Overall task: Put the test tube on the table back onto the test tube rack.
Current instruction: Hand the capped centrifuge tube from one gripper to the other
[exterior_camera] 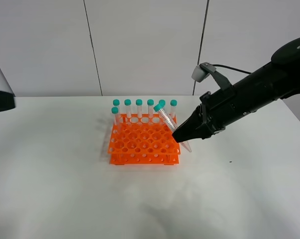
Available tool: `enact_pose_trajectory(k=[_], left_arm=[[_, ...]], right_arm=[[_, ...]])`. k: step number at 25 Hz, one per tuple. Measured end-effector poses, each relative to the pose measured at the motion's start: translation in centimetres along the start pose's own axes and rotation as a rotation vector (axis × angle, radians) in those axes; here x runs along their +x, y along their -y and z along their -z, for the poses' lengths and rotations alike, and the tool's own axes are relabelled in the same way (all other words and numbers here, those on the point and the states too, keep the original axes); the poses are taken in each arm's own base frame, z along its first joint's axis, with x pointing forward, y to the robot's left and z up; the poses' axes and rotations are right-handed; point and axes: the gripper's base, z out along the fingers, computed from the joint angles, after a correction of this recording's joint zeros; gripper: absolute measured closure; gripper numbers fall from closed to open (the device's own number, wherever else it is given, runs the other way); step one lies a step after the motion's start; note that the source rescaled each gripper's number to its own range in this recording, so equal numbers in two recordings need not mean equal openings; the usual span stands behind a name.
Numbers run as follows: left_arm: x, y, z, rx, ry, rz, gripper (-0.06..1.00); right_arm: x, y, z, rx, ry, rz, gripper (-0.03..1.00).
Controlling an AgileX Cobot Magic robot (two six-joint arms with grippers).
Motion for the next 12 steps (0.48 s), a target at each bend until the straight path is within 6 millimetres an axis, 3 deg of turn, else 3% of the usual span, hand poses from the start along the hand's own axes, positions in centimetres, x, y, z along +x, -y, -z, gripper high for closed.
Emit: enact_pose_trajectory(k=[6,12], left_arm=[[-1.9,-1.0,-8.2,0.258,-0.067,0.087,-0.05],[-1.7,1.5,-14.6,0.469,-0.042,0.143,-0.05]], right_arm=[[-0.1,0.3,0.0,0.030,0.010,0.000,0.94],[-0.1,0.4,0.0,0.046,0.016,0.000,0.94]])
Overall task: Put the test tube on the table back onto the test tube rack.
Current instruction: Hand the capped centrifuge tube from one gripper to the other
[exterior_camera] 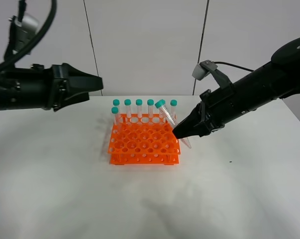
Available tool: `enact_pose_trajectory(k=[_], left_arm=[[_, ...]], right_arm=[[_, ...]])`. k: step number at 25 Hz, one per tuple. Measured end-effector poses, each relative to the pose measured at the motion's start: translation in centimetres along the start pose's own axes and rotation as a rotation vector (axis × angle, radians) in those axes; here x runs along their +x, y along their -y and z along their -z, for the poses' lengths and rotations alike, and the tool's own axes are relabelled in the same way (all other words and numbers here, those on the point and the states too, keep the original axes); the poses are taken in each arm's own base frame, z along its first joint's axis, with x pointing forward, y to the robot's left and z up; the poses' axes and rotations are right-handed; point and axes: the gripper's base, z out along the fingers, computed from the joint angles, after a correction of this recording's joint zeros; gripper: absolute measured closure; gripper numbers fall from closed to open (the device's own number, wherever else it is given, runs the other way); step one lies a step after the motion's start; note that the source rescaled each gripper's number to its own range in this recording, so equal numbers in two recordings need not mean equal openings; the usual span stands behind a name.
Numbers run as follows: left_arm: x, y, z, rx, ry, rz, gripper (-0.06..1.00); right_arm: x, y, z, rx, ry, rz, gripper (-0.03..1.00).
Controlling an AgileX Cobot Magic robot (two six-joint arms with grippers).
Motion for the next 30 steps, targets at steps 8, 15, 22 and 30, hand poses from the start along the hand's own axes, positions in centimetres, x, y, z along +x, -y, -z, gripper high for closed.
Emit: enact_pose_trajectory(k=[8,15,22,30], left_arm=[[-0.6,1.9,-6.8,0.131,-0.068,-0.038,-0.05],[1.2,3.3,-9.9,0.183,-0.154,-0.046,-0.05],[2.9,3.7,-11.4,0.170,-0.207,-0.048,-0.05],[3.5,3.3,-12.0,0.164,-0.233,-0.030,-0.05]], right_arm=[[0.0,0.1,0.0,0.007,0.002,0.000,0.94],[0.0,0.1,0.0,0.009,0.003,0.000,0.94],[0.0,0.1,0.0,0.012,0.000,0.003,0.94],[0.2,0.1,0.0,0.007,-0.017,0.001,0.94]])
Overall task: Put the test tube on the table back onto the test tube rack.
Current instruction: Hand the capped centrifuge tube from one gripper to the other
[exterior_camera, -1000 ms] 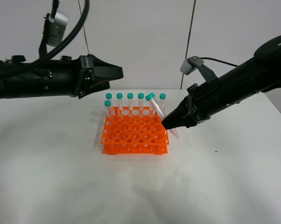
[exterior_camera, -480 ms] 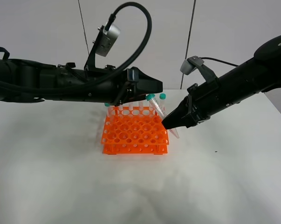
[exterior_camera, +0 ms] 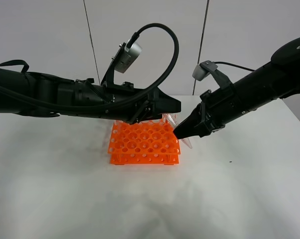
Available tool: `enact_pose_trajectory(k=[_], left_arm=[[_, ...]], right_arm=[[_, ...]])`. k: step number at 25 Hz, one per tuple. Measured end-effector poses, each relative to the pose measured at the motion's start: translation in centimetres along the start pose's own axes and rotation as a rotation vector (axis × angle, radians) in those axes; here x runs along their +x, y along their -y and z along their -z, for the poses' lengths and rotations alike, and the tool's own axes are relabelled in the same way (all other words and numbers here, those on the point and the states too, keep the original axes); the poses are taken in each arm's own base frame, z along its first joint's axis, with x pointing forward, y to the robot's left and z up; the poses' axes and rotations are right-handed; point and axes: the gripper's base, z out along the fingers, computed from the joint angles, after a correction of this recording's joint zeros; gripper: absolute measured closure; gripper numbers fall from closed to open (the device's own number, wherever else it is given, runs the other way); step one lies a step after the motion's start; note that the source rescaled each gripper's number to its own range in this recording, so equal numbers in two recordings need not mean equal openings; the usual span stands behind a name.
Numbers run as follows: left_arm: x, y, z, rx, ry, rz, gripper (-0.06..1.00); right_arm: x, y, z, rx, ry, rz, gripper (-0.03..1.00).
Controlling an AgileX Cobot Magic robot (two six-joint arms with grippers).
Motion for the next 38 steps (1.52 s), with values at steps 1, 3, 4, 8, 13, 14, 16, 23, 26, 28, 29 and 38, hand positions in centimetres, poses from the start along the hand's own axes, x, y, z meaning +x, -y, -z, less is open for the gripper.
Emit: enact_pose_trajectory(k=[1,3,4,8,13,14,16,23,26,28,29,38], left_arm=[[-0.10,0.05,0.00,0.001,0.002,-0.001,-0.05],[-0.29,0.23,-0.01,0.012,0.006,-0.002,-0.05],[-0.31,0.31,-0.01,0.019,0.006,-0.001,-0.04],[-0.31,0.34,-0.01,0.022,0.005,0.000,-0.04],[-0.29,0.41,-0.01,0.029,0.003,0.001,-0.03],[-0.29,0.41,-0.01,0.029,0.003,0.001,-0.03],[-0.29,0.41,-0.01,0.029,0.003,0.001,-0.01],[-0.29,0.41,-0.01,0.029,0.003,0.002,0.31],[-0.29,0.41,-0.01,0.029,0.003,0.003,0.50],[-0.27,0.38,-0.03,0.029,0.002,0.004,0.69],[-0.27,0.38,-0.03,0.029,0.002,0.004,0.84],[-0.27,0.38,-0.03,0.029,0.002,0.004,0.94]], right_arm=[[0.11,0.00,0.00,0.000,-0.012,-0.001,0.94],[0.32,0.03,0.01,0.003,-0.035,-0.005,0.94],[0.37,0.02,0.01,0.003,-0.040,-0.005,0.94],[0.34,0.00,0.01,0.000,-0.037,-0.011,0.94],[0.23,-0.07,0.00,-0.007,-0.026,-0.022,0.94],[0.23,-0.07,0.00,-0.008,-0.025,-0.022,0.94],[0.23,-0.08,0.00,-0.009,-0.026,-0.022,0.94],[0.28,-0.23,0.01,-0.025,-0.031,-0.023,0.94],[0.29,-0.29,0.01,-0.031,-0.032,-0.024,0.94],[0.29,-0.32,0.01,-0.035,-0.032,-0.025,0.94],[0.30,-0.34,0.01,-0.037,-0.033,-0.025,0.94],[0.28,-0.31,0.01,-0.034,-0.031,-0.024,0.94]])
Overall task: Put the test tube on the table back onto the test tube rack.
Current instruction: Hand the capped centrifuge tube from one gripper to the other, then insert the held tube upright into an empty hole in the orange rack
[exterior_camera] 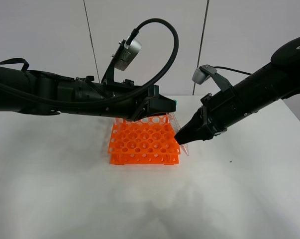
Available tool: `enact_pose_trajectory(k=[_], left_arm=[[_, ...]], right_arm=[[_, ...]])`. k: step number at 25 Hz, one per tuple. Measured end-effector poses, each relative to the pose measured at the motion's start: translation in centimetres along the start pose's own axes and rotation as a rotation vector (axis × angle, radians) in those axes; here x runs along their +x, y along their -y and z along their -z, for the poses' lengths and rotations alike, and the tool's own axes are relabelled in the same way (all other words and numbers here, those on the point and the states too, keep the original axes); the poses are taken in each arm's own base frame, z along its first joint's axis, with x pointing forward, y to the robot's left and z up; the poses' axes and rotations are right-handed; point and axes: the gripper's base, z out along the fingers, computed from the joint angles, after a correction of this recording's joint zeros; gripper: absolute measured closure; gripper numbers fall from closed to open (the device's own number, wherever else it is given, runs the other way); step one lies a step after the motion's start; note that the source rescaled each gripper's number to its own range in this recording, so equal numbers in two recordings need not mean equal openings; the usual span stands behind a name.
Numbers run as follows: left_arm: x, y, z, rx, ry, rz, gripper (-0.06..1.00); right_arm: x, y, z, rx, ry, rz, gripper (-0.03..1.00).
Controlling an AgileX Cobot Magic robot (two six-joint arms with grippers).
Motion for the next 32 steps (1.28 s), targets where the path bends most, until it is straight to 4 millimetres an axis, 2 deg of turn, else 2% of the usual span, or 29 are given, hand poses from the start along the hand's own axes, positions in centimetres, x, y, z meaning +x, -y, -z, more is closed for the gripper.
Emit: enact_pose_trajectory(k=[2,3,5,7,8,10,15,18,20,26,32], left_arm=[[0.0,0.0,0.0,-0.001,0.001,0.000,0.94],[0.0,0.0,0.0,-0.001,0.001,0.001,0.94],[0.0,0.1,0.0,0.011,-0.002,0.001,0.94],[0.1,0.3,0.0,0.035,-0.010,0.000,0.94],[0.1,0.4,0.0,0.042,-0.012,0.000,0.94],[0.1,0.4,0.0,0.043,-0.012,0.000,0.94],[0.1,0.4,0.0,0.043,-0.012,0.000,0.94],[0.1,0.4,0.0,0.043,-0.012,0.000,0.94],[0.1,0.4,0.0,0.043,-0.012,0.000,0.94],[0.1,0.4,0.0,0.043,-0.012,0.000,0.94],[0.1,0.4,0.0,0.042,-0.012,0.000,0.94]], right_arm=[[0.0,0.0,0.0,0.002,0.001,0.000,0.93],[0.0,0.0,0.0,0.005,0.002,0.000,0.89],[-0.1,0.3,0.0,0.029,0.012,-0.009,0.64],[-0.2,0.5,0.0,0.053,0.023,-0.011,0.28],[-0.3,0.5,0.1,0.062,0.028,-0.012,0.15],[-0.8,0.4,0.7,0.080,0.035,-0.012,0.03],[-3.1,-1.4,4.5,0.140,0.014,-0.009,-0.03],[-3.4,-2.5,6.7,0.185,-0.069,-0.060,-0.03],[-3.3,-2.5,7.8,0.264,-0.113,-0.133,-0.03],[-2.3,0.1,8.2,0.519,-0.188,-0.317,-0.03],[-0.8,5.0,6.9,0.593,-0.222,-0.430,-0.03]])
